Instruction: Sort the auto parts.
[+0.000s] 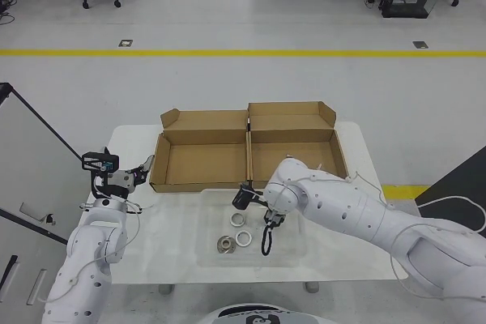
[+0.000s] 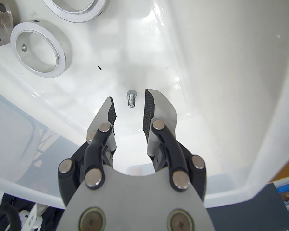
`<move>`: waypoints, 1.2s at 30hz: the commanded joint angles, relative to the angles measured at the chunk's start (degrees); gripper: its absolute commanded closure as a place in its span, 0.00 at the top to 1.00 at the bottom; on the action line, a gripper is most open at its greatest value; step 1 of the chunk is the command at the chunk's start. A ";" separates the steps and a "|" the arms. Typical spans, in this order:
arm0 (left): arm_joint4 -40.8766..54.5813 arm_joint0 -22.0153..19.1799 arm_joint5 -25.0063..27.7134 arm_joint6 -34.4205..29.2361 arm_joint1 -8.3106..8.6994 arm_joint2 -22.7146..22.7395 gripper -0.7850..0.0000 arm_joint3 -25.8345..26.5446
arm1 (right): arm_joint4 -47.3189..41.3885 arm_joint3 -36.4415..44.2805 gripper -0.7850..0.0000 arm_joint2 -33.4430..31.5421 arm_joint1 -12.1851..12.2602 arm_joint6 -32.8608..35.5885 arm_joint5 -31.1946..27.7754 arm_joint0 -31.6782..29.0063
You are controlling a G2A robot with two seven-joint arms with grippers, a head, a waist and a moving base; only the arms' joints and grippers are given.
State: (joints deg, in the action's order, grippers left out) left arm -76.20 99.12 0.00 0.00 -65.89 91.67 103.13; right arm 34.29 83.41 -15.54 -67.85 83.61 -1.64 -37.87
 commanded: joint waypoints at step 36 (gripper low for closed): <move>0.00 0.00 0.00 0.00 0.00 0.00 1.00 0.00 | -18.76 18.80 0.00 -17.22 10.27 1.53 1.25 1.85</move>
State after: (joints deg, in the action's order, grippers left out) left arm -76.20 99.12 0.00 0.00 -65.89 91.67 103.13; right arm 17.61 102.81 -30.32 -58.36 86.23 1.21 -34.67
